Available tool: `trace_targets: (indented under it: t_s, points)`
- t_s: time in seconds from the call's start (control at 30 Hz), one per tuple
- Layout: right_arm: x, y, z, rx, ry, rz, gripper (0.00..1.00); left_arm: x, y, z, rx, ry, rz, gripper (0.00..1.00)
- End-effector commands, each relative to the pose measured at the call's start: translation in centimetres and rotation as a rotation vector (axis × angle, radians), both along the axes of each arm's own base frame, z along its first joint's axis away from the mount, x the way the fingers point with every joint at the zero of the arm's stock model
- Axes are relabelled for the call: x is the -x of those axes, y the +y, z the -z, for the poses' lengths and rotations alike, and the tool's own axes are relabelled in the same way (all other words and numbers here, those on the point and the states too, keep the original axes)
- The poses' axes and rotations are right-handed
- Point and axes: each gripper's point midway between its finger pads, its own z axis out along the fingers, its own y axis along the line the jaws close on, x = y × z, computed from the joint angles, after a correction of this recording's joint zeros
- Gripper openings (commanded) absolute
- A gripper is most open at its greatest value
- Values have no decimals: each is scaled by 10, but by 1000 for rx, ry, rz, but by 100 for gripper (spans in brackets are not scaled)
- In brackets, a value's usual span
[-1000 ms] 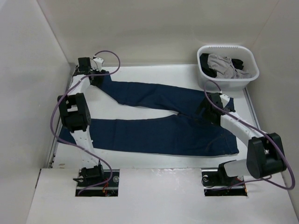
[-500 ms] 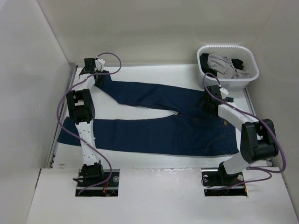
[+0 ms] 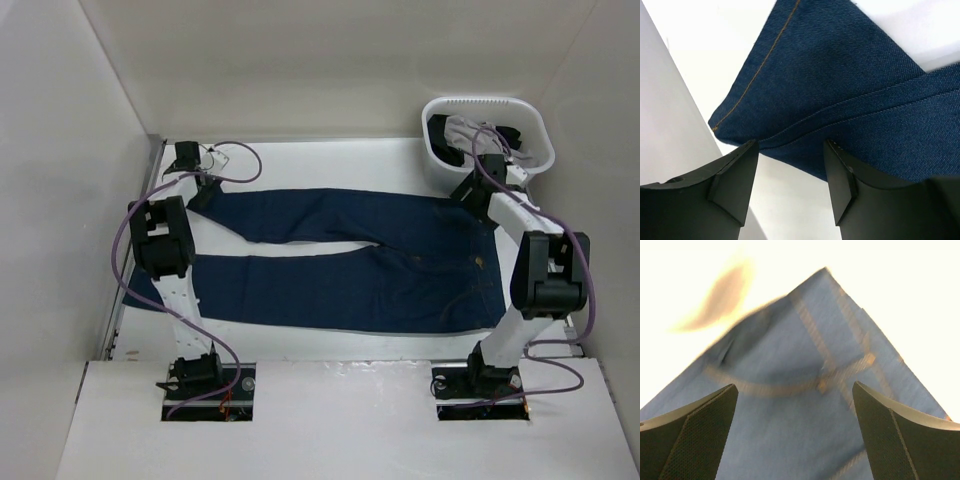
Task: Fold and stack the trousers
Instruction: Fold the trousers
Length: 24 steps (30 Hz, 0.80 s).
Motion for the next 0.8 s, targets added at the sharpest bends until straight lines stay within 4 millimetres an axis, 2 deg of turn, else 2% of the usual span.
trace_targets:
  t_s: [0.0, 0.13, 0.17, 0.27, 0.33, 0.47, 0.53, 0.63, 0.77]
  points:
    - [-7, -36, 9, 52, 50, 61, 100, 46, -7, -1, 19, 142, 46, 55]
    - [-12, -43, 30, 44, 108, 60, 100, 47, -23, -38, 112, 42, 52, 62]
    - [-13, -43, 30, 48, 104, 65, 100, 45, -26, -48, 148, 14, 38, 63]
    - [-18, -40, 30, 40, 103, 63, 100, 41, -17, -74, 250, -61, -44, 65]
    - [-16, -41, 30, 49, 122, 56, 100, 37, 5, -82, 293, -92, -139, 65]
    - [-9, -26, 42, 3, 147, 32, 100, 28, 54, -71, 311, -90, -328, 63]
    - [-6, -17, 48, -19, 147, 32, 100, 23, 67, -56, 311, -61, -387, 63]
    - [-1, -10, 58, -36, 154, 41, 100, 16, 75, -32, 298, 3, -419, 63]
    - [7, -6, 70, -48, 179, 54, 100, 21, 76, 2, 291, 92, -434, 63]
